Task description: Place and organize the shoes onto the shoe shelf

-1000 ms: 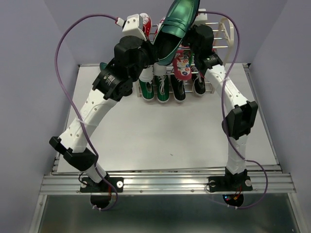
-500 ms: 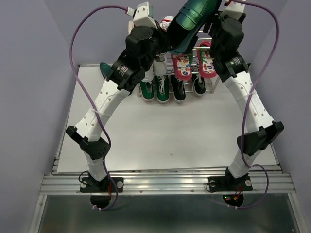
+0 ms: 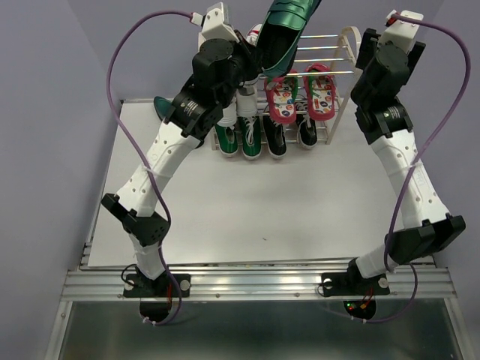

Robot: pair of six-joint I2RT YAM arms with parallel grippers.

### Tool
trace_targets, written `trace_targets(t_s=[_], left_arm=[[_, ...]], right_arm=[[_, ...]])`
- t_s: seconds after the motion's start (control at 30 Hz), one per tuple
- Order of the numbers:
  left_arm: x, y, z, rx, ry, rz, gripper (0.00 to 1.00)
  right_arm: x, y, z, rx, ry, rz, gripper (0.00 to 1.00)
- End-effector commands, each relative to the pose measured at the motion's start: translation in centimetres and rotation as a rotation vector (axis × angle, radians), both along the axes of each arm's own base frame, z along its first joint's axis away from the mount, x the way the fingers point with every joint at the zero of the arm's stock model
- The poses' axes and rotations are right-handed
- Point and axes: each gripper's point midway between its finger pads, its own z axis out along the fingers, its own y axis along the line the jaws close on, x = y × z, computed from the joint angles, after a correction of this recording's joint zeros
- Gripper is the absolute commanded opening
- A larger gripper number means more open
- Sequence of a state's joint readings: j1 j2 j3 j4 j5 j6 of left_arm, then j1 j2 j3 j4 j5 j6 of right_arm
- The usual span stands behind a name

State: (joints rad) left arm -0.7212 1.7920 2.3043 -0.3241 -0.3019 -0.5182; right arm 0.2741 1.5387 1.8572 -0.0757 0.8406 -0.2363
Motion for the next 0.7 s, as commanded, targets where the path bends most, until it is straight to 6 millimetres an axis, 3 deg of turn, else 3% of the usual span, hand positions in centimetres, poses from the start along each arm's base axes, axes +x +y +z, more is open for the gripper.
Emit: trace_targets(t_s=[0.0,0.03,0.13,0.17,0.23,0.47,0.67], left_arm=[[-4.3,2.3,11.9,-0.284,-0.269,-0.063,0.0],[-4.1,2.0,11.8,-0.284,-0.266,-0.068,0.0],[-2.5,1.0,10.5,-0.288,-0.235,-0.054,0.0],[-2.2,1.0,10.4,-0.294,-0.23,-0.041,0.0],[-1.4,0.4,9.7,-0.301,-0.216,-0.035,0.0],[1.3,-0.3,7.9,-0.328,-0.181,0.034,0.0],[2.8,-1.6,6.0,-0.328,-0.131,0.038,0.0]], right_arm=[[-3.1,-0.7,1.6,0.037,-0.081,0.004,0.79],[-4.2,-1.0,2.0,0.046,-0.098,0.005,0.8],[-6.0,-1.0,0.5,0.085,-0.106,0.044,0.86],[-6.3,-0.8,0.1,0.097,-0.11,0.068,0.94],[-7.2,0.0,-0.9,0.124,-0.121,0.138,1.0],[-8.8,1.0,-1.5,0.186,-0.118,0.236,1.0],[-10.0,0.1,-1.6,0.193,-0.126,0.2,1.0]])
